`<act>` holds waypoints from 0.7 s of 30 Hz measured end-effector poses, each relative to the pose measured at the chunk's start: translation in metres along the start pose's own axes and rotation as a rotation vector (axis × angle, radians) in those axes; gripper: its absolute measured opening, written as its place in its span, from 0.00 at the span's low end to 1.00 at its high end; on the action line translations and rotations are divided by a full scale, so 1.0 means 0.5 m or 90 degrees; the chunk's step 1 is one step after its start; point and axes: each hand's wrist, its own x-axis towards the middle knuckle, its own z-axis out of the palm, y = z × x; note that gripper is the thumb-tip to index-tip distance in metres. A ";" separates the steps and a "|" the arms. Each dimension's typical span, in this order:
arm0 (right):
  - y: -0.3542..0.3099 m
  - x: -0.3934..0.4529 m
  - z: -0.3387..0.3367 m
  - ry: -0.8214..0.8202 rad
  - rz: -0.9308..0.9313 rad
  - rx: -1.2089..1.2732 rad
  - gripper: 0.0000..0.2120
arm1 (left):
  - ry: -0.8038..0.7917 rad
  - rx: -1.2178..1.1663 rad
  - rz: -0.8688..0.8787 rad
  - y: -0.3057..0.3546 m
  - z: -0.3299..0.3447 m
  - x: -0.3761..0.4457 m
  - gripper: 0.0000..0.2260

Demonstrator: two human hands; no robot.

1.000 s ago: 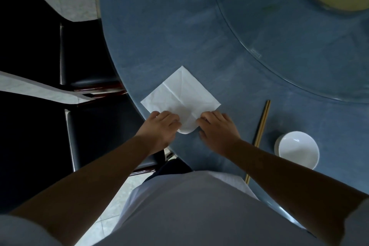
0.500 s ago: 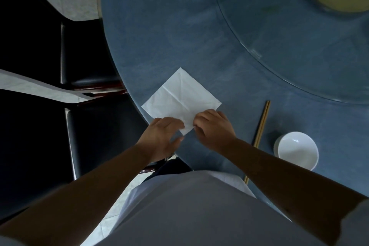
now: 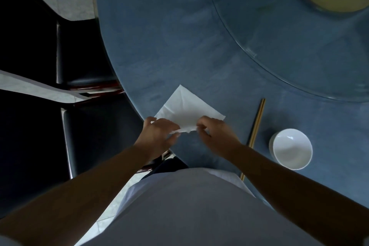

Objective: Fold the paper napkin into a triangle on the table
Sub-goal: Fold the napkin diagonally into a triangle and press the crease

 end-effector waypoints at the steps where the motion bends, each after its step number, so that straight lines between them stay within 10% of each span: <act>1: -0.001 0.007 0.000 0.010 0.026 0.030 0.06 | 0.009 -0.003 -0.018 0.005 -0.004 0.007 0.06; 10: -0.008 0.101 -0.012 0.100 0.096 0.103 0.06 | -0.002 -0.092 -0.313 0.018 -0.032 0.066 0.10; 21: 0.001 0.170 -0.005 0.109 0.165 0.077 0.06 | 0.007 -0.046 -0.376 0.003 -0.027 0.095 0.10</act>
